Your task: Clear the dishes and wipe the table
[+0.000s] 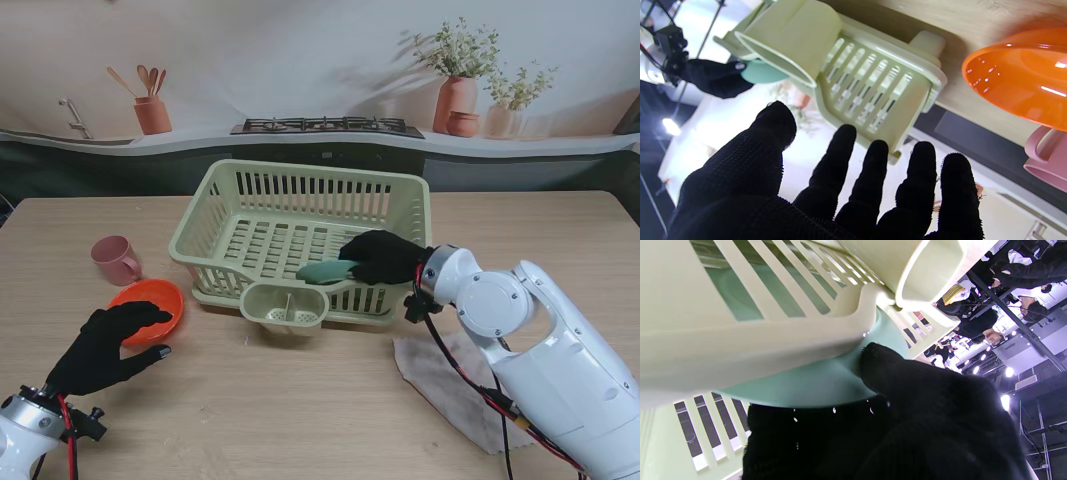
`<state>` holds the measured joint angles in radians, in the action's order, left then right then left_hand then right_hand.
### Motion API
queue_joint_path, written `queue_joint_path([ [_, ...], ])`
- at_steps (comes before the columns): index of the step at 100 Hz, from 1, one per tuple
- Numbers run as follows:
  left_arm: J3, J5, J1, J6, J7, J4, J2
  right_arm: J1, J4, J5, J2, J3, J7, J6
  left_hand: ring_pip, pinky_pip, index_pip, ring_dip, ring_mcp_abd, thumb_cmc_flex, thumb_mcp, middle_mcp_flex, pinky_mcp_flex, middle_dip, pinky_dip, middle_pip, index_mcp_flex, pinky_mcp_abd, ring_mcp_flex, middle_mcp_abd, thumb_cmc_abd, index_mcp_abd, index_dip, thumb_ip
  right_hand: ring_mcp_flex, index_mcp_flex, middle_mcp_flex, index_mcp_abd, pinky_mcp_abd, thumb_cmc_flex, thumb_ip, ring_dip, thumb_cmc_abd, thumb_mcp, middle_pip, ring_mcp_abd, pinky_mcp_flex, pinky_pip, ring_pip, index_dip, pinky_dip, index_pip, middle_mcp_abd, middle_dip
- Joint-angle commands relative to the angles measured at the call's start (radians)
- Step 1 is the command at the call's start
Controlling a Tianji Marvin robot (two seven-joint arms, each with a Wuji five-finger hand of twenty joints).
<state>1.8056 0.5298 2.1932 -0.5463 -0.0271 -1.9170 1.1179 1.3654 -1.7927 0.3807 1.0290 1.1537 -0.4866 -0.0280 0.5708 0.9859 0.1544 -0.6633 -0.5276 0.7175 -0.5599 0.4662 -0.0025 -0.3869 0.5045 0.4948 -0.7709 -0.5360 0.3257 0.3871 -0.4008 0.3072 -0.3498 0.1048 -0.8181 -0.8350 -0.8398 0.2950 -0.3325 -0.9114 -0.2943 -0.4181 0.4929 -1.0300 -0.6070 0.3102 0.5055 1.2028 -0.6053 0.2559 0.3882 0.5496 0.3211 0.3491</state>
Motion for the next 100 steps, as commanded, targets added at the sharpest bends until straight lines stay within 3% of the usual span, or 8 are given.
queue_joint_path([
  [1, 0.001, -0.001, 0.002, -0.003, 0.012, -0.002, 0.003, 0.002, 0.001, -0.001, -0.006, 0.002, -0.022, -0.002, -0.008, -0.03, 0.003, -0.007, 0.018, -0.04, 0.02, 0.01, -0.007, 0.022, -0.012, -0.011, -0.014, 0.006, 0.01, -0.032, 0.026, -0.027, -0.001, -0.014, 0.042, 0.008, 0.057, -0.09, 0.054, -0.013, 0.077, 0.025, -0.054, -0.062, 0.012, -0.026, -0.045, 0.0, 0.02, -0.022, 0.027, 0.071, -0.042, -0.021],
  [23, 0.001, 0.001, 0.003, -0.003, 0.011, -0.001, 0.003, 0.007, 0.001, -0.003, -0.011, 0.019, -0.04, -0.033, -0.01, -0.032, 0.003, -0.007, 0.019, -0.039, 0.023, 0.011, -0.008, 0.022, -0.012, -0.012, -0.013, 0.006, 0.01, -0.033, 0.027, -0.024, -0.002, -0.014, 0.103, 0.065, 0.113, -0.084, 0.077, 0.084, 0.097, 0.041, -0.006, -0.046, 0.024, -0.052, -0.12, -0.042, 0.05, -0.057, 0.025, 0.069, -0.057, -0.029],
  [38, 0.001, -0.001, 0.003, -0.001, 0.013, -0.002, 0.003, 0.011, -0.002, -0.002, -0.013, 0.033, -0.043, -0.065, -0.01, -0.032, 0.003, -0.007, 0.017, -0.038, 0.023, 0.01, -0.008, 0.023, -0.012, -0.013, -0.014, 0.006, 0.009, -0.033, 0.026, -0.025, -0.002, -0.014, 0.147, 0.083, 0.145, -0.091, 0.095, 0.158, 0.118, 0.05, 0.004, 0.092, 0.034, -0.073, -0.175, -0.084, 0.076, -0.052, 0.032, 0.032, -0.07, -0.035],
  [42, 0.001, -0.001, 0.003, -0.002, 0.013, -0.002, 0.003, 0.013, -0.003, -0.001, -0.013, 0.037, -0.042, -0.074, -0.01, -0.032, 0.003, -0.007, 0.017, -0.038, 0.023, 0.01, -0.008, 0.023, -0.013, -0.013, -0.014, 0.006, 0.01, -0.033, 0.028, -0.026, -0.002, -0.014, 0.153, 0.075, 0.149, -0.092, 0.098, 0.169, 0.136, 0.049, -0.001, 0.125, 0.038, -0.076, -0.182, -0.097, 0.081, -0.009, 0.047, -0.015, -0.072, -0.035],
  [100, 0.0, 0.001, 0.0, -0.003, 0.013, 0.002, 0.002, 0.016, -0.004, 0.024, -0.026, 0.06, -0.084, -0.112, -0.01, -0.031, 0.003, -0.007, 0.017, -0.039, 0.023, 0.009, -0.008, 0.023, -0.012, -0.013, -0.014, 0.006, 0.01, -0.033, 0.027, -0.024, -0.003, -0.014, 0.172, 0.057, 0.149, -0.096, 0.097, 0.234, 0.172, 0.051, 0.004, 0.109, 0.047, -0.085, -0.218, -0.132, 0.1, 0.041, 0.056, -0.069, -0.082, -0.033],
])
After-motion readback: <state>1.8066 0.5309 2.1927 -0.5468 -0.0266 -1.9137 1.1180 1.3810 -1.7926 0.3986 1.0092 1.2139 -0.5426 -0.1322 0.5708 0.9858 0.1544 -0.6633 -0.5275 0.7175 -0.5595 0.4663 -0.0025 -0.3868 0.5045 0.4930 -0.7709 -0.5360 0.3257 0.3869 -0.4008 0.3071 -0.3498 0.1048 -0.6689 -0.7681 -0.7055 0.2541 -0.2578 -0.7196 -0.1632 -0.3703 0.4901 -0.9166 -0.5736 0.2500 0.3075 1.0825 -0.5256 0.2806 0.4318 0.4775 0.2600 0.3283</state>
